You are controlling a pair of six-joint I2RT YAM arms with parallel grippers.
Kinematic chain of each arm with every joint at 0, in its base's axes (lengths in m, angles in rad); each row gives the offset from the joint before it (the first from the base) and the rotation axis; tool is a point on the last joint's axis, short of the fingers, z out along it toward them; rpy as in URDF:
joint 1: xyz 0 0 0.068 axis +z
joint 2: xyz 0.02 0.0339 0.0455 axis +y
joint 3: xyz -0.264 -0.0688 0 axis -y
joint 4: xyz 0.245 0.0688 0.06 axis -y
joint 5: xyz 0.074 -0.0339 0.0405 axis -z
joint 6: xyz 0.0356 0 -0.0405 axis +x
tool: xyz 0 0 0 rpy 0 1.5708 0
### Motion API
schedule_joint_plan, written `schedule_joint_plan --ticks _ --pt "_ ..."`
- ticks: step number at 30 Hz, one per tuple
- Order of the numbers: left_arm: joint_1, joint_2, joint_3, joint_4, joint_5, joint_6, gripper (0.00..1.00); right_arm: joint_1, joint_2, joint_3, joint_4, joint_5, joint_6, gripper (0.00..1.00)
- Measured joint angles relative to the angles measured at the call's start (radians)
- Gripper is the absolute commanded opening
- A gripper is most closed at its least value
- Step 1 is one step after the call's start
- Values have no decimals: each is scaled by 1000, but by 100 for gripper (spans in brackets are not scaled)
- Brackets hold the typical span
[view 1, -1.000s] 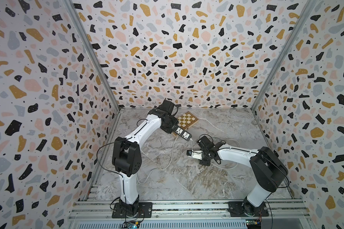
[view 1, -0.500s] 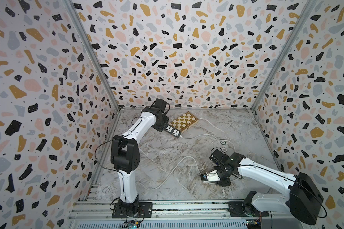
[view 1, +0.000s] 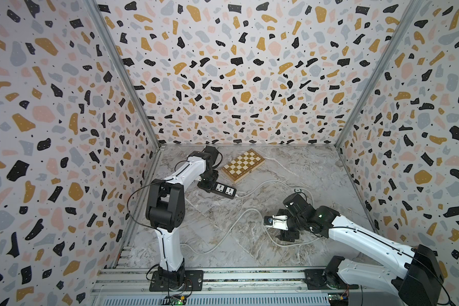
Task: Unwrap the cord wrapped around the power strip
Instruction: Adjust the power cord at the center of the board, then place the power strip at the center of the board.
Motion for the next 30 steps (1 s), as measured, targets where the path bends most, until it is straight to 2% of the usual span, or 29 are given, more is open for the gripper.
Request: schedule_joint_plan --ticks 7,10,13,17,21,24,26,28,30 --pt "2 66 4 -8 0 -2 23 0 -3 5 20 11 43 77" --pt "3 71 -9 16 14 -3 35 0 -9 8 23 25 67 80" --pt "5 73 -24 37 26 -6 55 -6 -27 8 48 43 133 85" --pt "10 75 -36 56 27 -10 66 -48 -65 13 113 43 246 86" --pt "15 75 -56 80 29 -12 82 -90 -81 32 157 34 325 86" --pt "24 72 -68 84 31 -8 85 -109 -82 40 172 29 368 86" --pt "34 61 -68 83 26 11 90 -124 -86 40 185 31 415 87" --pt "45 27 -68 82 5 51 93 -158 -93 40 215 56 516 87" --pt "61 -43 -67 84 -37 117 96 -256 -98 40 257 88 655 83"
